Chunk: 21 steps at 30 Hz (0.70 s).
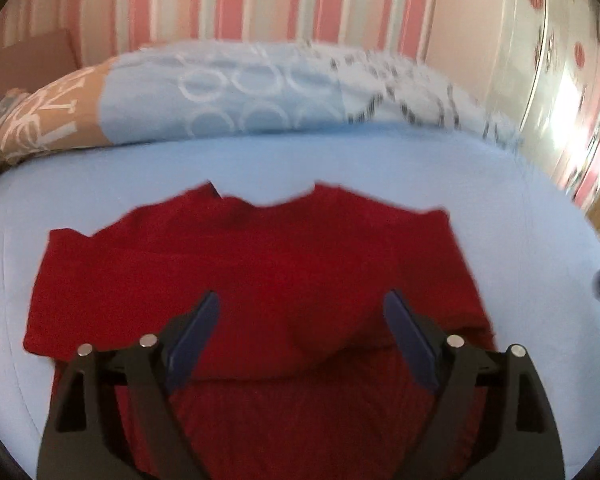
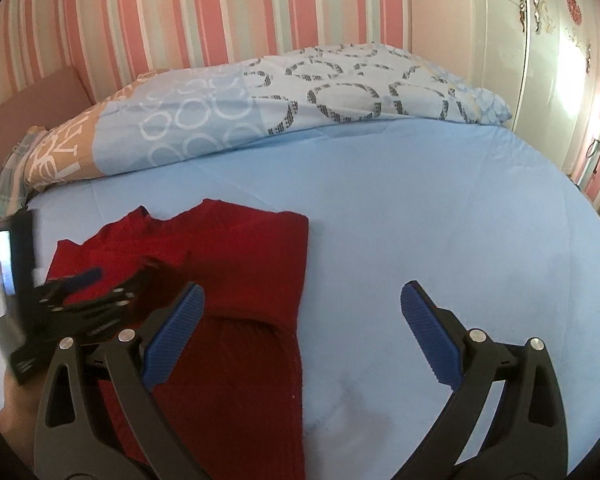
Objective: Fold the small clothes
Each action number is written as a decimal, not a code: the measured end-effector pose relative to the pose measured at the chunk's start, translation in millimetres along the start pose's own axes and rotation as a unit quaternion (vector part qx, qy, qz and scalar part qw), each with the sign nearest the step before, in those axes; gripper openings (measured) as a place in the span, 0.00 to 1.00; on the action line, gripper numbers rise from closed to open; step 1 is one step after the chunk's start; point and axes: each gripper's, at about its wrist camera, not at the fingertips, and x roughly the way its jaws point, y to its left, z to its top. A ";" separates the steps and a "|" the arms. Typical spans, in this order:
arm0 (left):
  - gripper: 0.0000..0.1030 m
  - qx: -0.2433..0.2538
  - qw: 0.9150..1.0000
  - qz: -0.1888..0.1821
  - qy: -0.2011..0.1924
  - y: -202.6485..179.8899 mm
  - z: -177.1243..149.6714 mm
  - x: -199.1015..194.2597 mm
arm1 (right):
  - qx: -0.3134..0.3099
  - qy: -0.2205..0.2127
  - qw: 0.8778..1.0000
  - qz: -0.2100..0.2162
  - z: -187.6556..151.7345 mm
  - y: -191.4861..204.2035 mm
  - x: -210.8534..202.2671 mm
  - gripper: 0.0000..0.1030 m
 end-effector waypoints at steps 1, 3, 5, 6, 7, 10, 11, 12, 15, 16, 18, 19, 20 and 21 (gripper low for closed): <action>0.83 0.000 1.000 0.001 -0.001 2.4 0.8 -3.2 | -0.001 0.001 1.000 0.001 0.1 2.7 3.0 0.95; 0.83 0.007 1.000 0.016 -0.009 12.6 4.3 -12.8 | -0.003 0.005 1.000 0.008 1.0 13.1 11.9 0.95; 0.83 0.003 0.999 0.027 -0.017 30.6 6.5 -23.6 | -0.007 0.009 1.000 0.012 2.3 24.8 21.3 0.95; 0.83 0.000 0.999 0.038 -0.019 41.4 8.4 -27.1 | -0.008 0.013 1.000 0.017 2.2 30.7 26.8 0.94; 0.83 -0.002 0.999 0.045 -0.021 49.4 8.3 -30.6 | -0.009 0.019 1.000 0.022 1.6 37.0 33.5 0.94; 0.83 -0.017 0.997 0.068 -0.019 83.1 6.0 -35.6 | -0.013 0.041 0.998 0.037 -3.2 57.7 56.0 0.80; 0.83 -0.026 0.997 0.074 -0.016 97.6 3.1 -36.8 | -0.020 0.049 0.998 0.040 -6.8 66.9 66.7 0.79; 0.83 -0.032 0.996 0.078 -0.014 107.7 0.4 -37.3 | -0.023 0.055 0.997 0.044 -9.1 70.8 72.3 0.75; 0.83 -0.042 0.995 0.093 -0.008 139.2 -9.5 -39.7 | -0.032 0.072 0.995 0.059 -16.1 85.5 94.0 0.64; 0.83 -0.043 0.994 0.097 -0.006 148.0 -13.0 -40.5 | -0.035 0.075 0.995 0.058 -17.7 89.0 99.3 0.64; 0.83 -0.044 0.994 0.104 -0.003 161.3 -18.2 -39.4 | -0.033 0.086 0.994 0.060 -19.0 93.9 113.8 0.64; 0.83 -0.046 0.993 0.106 -0.002 165.8 -19.7 -39.4 | -0.033 0.096 0.993 0.058 -19.7 95.8 122.6 0.64; 0.83 -0.052 0.993 0.108 0.000 173.2 -21.9 -38.1 | -0.032 0.104 0.992 0.059 -20.5 97.0 128.2 0.64; 0.83 -0.054 0.993 0.108 0.002 175.8 -22.2 -37.1 | -0.031 0.112 0.991 0.062 -21.5 98.7 134.4 0.65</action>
